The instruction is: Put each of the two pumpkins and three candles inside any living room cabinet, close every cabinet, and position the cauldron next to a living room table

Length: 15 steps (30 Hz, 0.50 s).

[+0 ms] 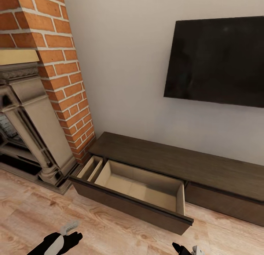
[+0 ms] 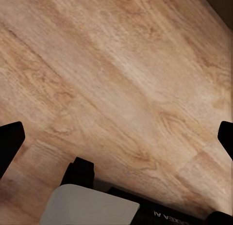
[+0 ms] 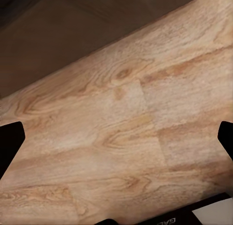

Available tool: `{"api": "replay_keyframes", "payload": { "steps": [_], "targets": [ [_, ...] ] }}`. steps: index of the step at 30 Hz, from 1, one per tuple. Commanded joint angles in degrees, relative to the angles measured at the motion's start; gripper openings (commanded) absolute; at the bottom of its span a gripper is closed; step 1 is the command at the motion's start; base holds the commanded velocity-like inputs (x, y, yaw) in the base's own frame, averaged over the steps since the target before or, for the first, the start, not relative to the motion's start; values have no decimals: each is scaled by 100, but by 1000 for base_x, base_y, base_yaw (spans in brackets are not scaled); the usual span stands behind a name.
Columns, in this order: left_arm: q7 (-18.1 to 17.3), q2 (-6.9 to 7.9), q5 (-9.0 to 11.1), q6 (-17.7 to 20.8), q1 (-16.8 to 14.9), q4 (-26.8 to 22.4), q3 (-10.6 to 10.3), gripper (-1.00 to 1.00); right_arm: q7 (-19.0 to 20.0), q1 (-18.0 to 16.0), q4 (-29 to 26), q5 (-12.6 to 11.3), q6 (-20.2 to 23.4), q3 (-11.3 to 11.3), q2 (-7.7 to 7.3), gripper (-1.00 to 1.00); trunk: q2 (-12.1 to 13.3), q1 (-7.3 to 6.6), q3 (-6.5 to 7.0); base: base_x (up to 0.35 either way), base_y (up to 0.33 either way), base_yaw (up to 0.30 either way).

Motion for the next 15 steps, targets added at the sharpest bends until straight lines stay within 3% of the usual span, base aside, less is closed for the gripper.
{"api": "replay_keyframes", "payload": {
  "steps": [1,8,15],
  "targets": [
    [50,3,64,17,-1,-16,-45,100,24,-3,5,-55,-4,48,-1,100,39,-23,13,0,0,0],
    [50,-14,72,21,-1,-16,-38,100,20,-3,4,-55,-4,48,-1,100,319,-176,139,0,0,0],
    [27,-15,74,21,-1,-16,-31,100,18,-3,4,-55,-4,48,-1,100,319,-176,139,0,0,0]
  ]
}}
